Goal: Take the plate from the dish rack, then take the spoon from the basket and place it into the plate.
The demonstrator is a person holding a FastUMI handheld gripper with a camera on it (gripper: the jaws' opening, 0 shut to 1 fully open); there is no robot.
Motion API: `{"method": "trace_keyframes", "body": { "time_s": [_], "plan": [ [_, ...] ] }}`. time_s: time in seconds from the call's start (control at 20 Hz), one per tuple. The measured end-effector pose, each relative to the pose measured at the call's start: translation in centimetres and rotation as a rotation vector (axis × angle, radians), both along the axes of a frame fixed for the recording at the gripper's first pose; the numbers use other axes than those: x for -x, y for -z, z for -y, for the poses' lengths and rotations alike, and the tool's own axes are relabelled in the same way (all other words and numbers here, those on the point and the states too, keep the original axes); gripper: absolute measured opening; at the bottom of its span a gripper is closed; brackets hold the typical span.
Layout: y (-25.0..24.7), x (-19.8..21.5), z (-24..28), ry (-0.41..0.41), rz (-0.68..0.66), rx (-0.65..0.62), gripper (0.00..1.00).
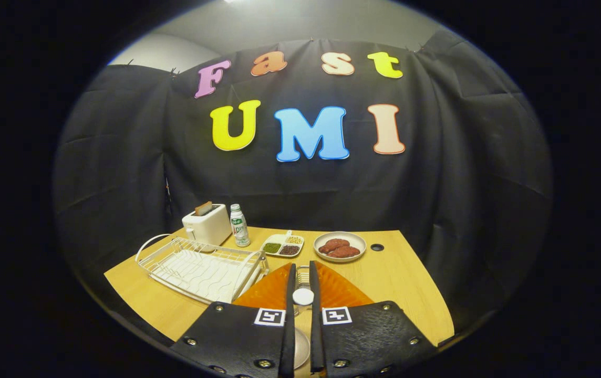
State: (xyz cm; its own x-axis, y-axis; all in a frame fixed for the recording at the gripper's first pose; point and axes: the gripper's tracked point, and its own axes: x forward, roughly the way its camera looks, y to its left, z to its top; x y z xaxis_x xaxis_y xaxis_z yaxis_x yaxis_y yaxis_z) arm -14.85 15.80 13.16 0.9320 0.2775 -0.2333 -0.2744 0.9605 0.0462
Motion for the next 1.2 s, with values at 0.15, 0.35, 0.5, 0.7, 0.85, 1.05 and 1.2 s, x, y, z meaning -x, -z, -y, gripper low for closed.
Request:
{"method": "trace_keyframes", "body": {
  "time_s": [0.15, 0.35, 0.5, 0.7, 0.85, 1.05, 1.2],
  "plan": [
    [1.2, 0.7, -1.5, -0.031, -0.038, 0.005, 0.11],
    [2.6, 1.3, -3.8, -0.083, -0.082, 0.026, 0.11],
    [3.8, 1.4, -5.7, -0.132, -0.107, 0.045, 0.11],
    [6.0, 1.5, -7.8, -0.194, -0.152, 0.081, 0.11],
    [7.2, 1.6, -9.3, -0.24, -0.173, 0.112, 0.11],
    [8.5, 1.5, -11.3, -0.3, -0.195, 0.14, 0.11],
    [9.4, 1.1, -12.7, -0.337, -0.21, 0.152, 0.11]
  ]
}}
